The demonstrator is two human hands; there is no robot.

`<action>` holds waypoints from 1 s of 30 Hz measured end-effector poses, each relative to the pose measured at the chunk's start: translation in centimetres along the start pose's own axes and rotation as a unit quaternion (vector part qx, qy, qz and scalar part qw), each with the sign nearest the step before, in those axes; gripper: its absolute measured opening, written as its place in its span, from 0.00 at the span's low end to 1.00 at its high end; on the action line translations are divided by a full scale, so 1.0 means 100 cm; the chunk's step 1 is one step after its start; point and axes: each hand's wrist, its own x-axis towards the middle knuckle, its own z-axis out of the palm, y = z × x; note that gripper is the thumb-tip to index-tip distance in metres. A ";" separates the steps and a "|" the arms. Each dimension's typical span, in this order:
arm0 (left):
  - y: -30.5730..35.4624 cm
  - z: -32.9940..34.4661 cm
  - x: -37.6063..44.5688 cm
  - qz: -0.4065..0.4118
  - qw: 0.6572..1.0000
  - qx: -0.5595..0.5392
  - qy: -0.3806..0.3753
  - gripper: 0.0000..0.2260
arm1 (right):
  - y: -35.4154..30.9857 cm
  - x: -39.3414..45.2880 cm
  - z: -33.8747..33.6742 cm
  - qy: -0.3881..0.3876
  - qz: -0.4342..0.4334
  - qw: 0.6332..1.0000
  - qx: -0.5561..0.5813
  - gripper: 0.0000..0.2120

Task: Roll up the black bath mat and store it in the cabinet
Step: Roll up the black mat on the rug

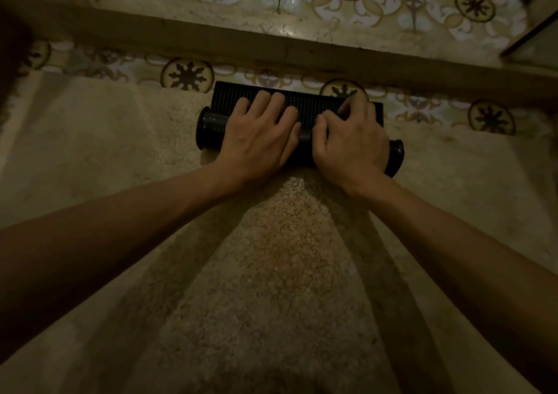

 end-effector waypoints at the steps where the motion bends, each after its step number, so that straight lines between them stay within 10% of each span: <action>1: 0.004 0.001 -0.007 -0.012 1.000 0.006 0.007 0.15 | -0.001 -0.004 0.001 0.012 0.001 1.000 -0.010 0.19; 30: -0.023 0.010 0.033 -0.027 0.998 -0.047 0.022 0.18 | 0.001 -0.013 0.027 0.113 -0.045 0.991 0.056 0.17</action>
